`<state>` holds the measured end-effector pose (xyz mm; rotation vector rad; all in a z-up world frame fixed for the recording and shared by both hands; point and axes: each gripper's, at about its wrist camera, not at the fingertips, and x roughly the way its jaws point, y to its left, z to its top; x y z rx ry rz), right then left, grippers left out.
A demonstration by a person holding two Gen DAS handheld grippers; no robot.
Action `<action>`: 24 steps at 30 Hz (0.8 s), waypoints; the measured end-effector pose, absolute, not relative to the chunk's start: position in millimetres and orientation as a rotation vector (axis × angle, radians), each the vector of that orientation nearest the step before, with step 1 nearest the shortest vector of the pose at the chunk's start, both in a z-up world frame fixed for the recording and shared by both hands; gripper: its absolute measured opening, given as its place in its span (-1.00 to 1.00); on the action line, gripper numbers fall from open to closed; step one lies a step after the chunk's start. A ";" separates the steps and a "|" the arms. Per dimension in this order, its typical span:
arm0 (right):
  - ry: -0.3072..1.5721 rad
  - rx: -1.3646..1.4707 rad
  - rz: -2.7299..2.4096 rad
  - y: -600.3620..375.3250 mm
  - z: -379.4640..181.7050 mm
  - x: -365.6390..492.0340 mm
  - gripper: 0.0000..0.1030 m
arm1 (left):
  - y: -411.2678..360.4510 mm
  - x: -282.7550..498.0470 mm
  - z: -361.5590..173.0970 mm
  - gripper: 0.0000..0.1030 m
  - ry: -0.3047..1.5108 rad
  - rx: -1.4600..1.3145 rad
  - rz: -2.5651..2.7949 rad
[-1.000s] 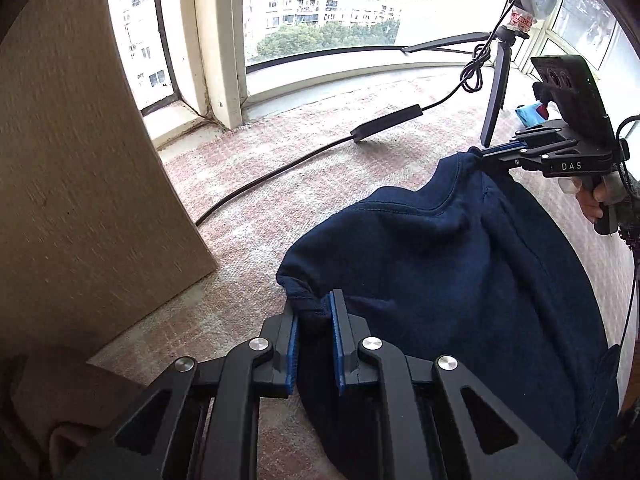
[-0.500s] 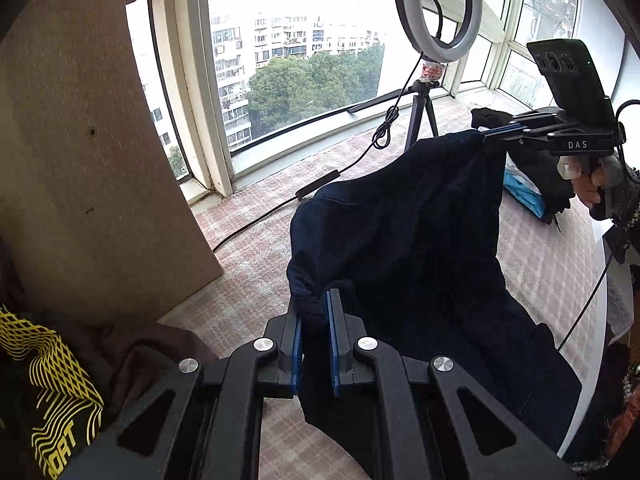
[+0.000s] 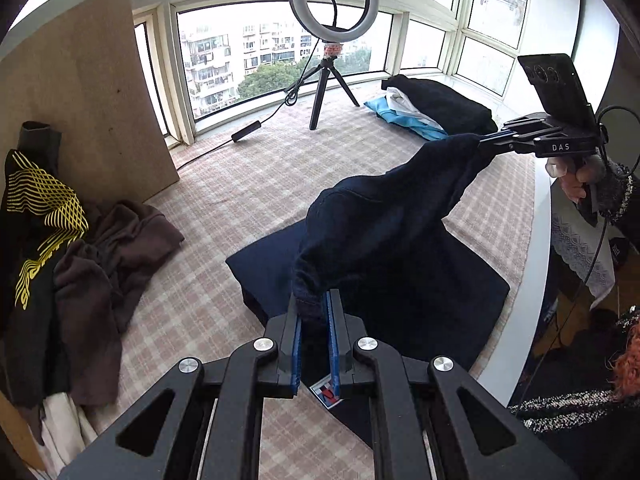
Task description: Fold clothes
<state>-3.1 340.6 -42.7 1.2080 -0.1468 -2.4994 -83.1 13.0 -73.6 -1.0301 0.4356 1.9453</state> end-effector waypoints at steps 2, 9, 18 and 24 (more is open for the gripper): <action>-0.137 1.252 -2.501 334.5 -67.0 18.7 -0.85 | 6.7 -64.3 -94.7 -0.82 0.422 -1.082 1.916; -0.144 1.441 -2.440 316.5 -141.4 65.0 -0.85 | -4.4 -19.2 -149.7 -0.82 0.401 -1.235 1.842; -0.179 1.329 -2.481 333.5 -99.2 97.6 -0.86 | -19.7 8.1 -127.4 -0.80 0.389 -1.144 1.862; 0.186 1.626 -2.285 309.0 -143.5 130.7 -0.62 | -34.3 31.9 -169.8 -0.71 0.517 -1.344 1.739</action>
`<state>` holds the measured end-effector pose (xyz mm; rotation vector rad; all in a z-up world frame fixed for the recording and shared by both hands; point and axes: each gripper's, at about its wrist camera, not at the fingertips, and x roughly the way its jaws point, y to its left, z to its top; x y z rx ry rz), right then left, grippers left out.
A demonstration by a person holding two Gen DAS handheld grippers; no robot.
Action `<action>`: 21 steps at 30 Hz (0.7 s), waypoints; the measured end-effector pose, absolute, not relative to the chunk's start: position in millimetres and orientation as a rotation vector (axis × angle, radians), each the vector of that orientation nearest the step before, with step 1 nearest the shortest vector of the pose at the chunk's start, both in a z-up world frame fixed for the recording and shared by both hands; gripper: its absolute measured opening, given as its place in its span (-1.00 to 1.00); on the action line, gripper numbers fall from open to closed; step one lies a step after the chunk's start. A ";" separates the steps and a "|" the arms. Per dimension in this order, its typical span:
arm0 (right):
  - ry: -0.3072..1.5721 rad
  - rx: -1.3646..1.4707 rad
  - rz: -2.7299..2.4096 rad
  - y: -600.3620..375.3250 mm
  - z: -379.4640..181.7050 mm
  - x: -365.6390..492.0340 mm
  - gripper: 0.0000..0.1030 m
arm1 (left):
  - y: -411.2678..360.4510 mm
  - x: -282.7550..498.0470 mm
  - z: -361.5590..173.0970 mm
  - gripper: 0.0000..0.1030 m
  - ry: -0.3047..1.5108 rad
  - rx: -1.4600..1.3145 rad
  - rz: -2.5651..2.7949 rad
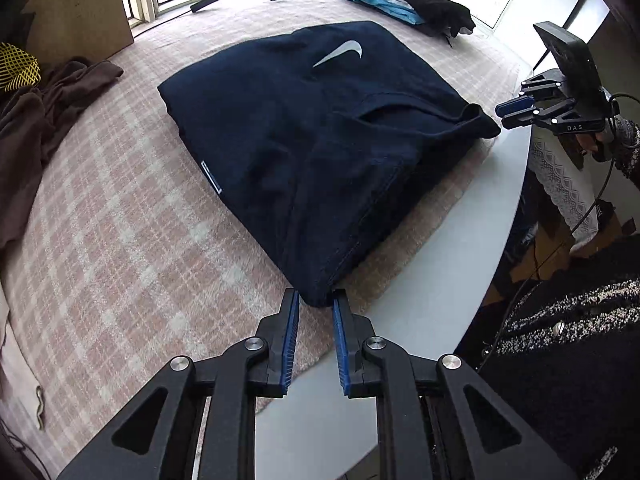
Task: Fold clothes
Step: 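Open both grippers and release the folded sweatshirt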
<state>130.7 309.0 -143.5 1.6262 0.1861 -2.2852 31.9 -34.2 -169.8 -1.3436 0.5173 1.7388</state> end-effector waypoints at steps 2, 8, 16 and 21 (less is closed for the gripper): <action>0.155 1.610 -2.294 311.3 -136.6 144.6 -0.61 | -42.8 38.3 -160.0 -0.71 0.490 -1.355 1.736; -0.185 1.452 -2.366 326.6 -117.8 122.5 -0.49 | -6.6 26.3 -136.2 -0.61 0.470 -1.225 1.759; -0.115 1.645 -2.225 308.9 -158.0 111.2 -0.49 | -2.9 31.0 -159.3 -0.57 0.536 -1.325 1.660; -0.343 1.567 -2.399 355.7 -134.4 113.1 -0.42 | -29.0 12.0 -126.9 -0.55 0.465 -1.318 1.819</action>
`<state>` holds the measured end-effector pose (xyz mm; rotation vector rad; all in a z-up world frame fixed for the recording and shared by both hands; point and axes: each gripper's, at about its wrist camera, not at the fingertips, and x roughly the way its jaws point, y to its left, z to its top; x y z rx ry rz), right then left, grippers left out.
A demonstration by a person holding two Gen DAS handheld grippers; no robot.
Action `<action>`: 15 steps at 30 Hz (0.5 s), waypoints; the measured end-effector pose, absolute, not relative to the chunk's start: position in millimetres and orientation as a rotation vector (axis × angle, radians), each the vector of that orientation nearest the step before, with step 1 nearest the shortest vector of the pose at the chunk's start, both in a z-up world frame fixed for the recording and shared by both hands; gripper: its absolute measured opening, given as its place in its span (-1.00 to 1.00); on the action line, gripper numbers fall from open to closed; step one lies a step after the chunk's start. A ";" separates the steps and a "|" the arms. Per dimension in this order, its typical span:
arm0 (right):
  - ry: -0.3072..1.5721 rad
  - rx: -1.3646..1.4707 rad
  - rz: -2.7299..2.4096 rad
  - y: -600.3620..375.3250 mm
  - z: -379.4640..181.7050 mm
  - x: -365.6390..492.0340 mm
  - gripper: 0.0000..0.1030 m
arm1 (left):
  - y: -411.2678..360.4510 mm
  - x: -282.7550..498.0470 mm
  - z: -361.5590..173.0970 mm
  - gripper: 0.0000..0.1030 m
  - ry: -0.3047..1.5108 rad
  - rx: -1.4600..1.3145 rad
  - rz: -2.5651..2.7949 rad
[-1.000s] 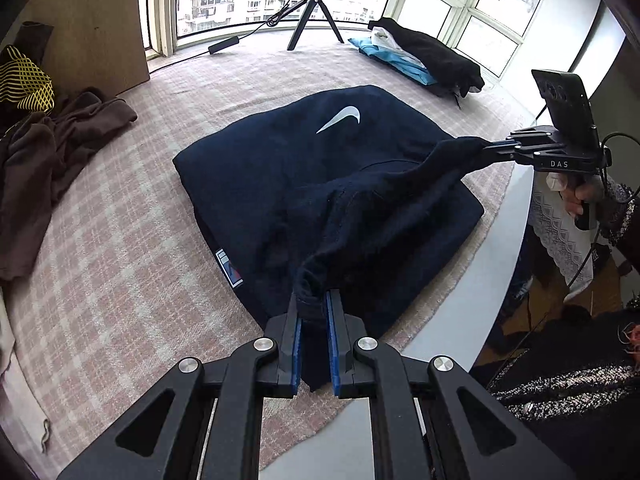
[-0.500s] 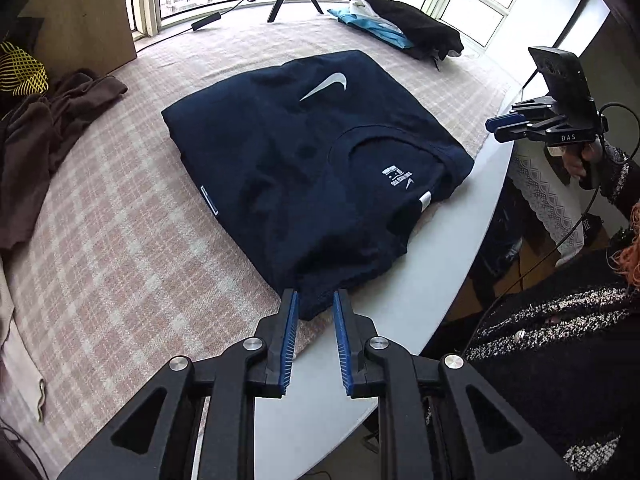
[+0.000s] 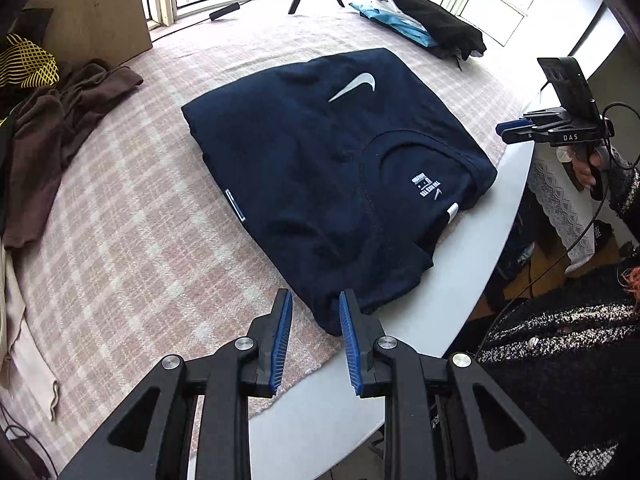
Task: Fold clothes
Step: 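Open both grippers and release the folded sweatshirt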
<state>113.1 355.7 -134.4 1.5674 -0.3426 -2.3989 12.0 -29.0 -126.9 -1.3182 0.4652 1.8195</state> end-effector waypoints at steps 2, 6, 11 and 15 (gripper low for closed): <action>-0.333 1.514 -2.440 357.2 -127.1 93.9 -0.42 | -19.1 -2.9 -119.7 -0.53 0.481 -1.277 1.869; -0.246 1.430 -2.485 341.7 -119.8 29.3 -0.42 | 15.0 -60.1 -114.8 -0.53 0.451 -1.227 1.944; -0.245 1.443 -2.423 332.4 -131.0 -43.2 -0.42 | 46.2 -122.0 -125.4 -0.52 0.346 -1.270 1.927; -0.203 1.528 -2.406 341.1 -158.6 -84.9 -0.48 | 60.0 -155.9 -168.9 -0.40 0.495 -1.357 1.984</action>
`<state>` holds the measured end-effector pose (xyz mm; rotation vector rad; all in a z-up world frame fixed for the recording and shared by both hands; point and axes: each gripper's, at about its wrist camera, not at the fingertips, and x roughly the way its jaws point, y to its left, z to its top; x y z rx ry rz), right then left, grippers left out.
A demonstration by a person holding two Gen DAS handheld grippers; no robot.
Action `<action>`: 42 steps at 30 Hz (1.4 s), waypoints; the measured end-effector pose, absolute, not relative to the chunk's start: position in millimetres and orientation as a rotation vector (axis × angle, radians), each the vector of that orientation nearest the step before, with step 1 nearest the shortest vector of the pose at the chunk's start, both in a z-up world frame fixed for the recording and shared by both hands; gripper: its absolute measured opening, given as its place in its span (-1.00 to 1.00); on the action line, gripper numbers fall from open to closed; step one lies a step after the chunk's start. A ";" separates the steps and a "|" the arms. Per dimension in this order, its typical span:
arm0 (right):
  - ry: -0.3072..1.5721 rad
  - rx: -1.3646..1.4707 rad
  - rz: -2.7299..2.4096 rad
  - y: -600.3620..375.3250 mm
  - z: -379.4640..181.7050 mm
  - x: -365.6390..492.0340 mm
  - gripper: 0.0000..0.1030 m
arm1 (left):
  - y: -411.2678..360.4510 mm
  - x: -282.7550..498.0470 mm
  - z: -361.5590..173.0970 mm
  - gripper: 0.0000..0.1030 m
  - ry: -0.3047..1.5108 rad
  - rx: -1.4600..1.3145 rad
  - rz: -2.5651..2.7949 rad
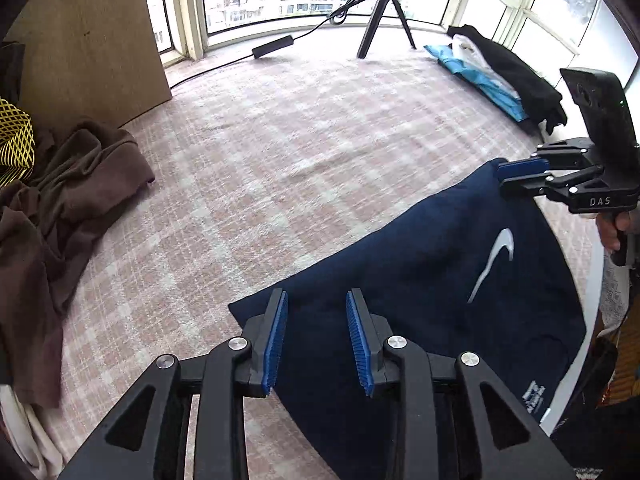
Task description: Fold clothes
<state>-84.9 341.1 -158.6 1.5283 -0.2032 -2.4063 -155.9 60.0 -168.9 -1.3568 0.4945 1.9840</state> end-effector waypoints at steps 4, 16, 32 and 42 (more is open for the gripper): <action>-0.304 1.562 -2.423 372.2 -158.7 -94.5 -0.60 | 45.4 -172.3 -180.5 -0.38 0.411 -1.400 2.004; -0.300 1.595 -2.438 378.3 -177.9 -92.5 -0.32 | 44.9 -187.5 -223.8 -0.34 0.347 -1.411 1.984; -0.352 1.527 -2.345 330.9 -151.5 32.3 -0.12 | -1.9 -38.4 -232.2 -0.31 0.130 -1.533 1.794; -0.362 1.554 -2.460 344.6 -140.9 62.8 0.06 | 10.2 -59.6 -238.3 -0.16 0.180 -1.497 1.913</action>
